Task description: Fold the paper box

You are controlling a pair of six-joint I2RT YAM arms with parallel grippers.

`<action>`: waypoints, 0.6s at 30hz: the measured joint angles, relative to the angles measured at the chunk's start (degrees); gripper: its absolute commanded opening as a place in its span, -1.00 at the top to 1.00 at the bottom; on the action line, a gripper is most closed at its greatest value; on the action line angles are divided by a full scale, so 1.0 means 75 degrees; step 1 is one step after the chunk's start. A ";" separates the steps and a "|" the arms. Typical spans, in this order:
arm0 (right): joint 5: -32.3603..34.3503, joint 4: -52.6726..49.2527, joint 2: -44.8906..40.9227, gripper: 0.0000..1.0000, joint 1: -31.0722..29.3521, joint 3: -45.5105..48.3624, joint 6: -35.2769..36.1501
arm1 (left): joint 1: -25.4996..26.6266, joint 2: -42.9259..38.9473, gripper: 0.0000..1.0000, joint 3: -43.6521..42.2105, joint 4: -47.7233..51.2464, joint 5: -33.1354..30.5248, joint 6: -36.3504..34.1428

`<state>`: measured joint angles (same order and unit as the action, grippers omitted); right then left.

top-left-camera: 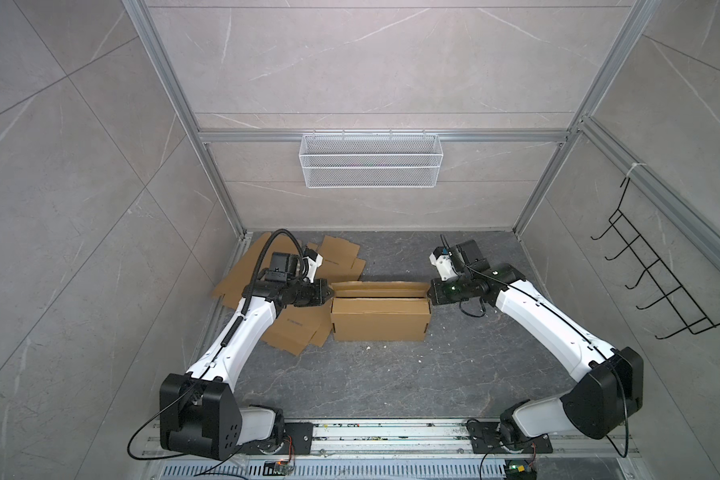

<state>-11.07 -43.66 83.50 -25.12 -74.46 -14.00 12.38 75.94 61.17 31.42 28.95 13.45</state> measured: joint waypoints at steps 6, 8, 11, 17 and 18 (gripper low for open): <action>0.0012 0.0032 0.0000 1.00 0.0000 0.0023 0.0003 | 0.0000 -0.0023 0.94 -0.0073 -0.0090 0.0017 0.0003; 0.0023 0.0055 0.0000 1.00 0.0000 0.0038 0.0003 | 0.0000 -0.0079 0.94 -0.0146 -0.0140 0.0017 -0.0038; 0.0023 0.0067 0.0000 1.00 0.0000 0.0044 0.0000 | 0.0000 -0.0140 0.94 -0.0178 -0.0114 0.0015 -0.0064; 0.0023 0.0082 0.0000 1.00 0.0000 0.0044 0.0000 | 0.0009 -0.0052 0.93 0.0073 0.0268 0.0009 0.0003; 0.0023 0.0082 0.0000 1.00 0.0000 0.0044 0.0000 | 0.0012 0.0003 0.93 0.0172 0.0393 0.0003 0.0003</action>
<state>-10.90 -43.05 83.50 -25.12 -74.13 -14.00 12.47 75.96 62.46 34.37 28.97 13.47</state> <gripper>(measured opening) 0.048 0.049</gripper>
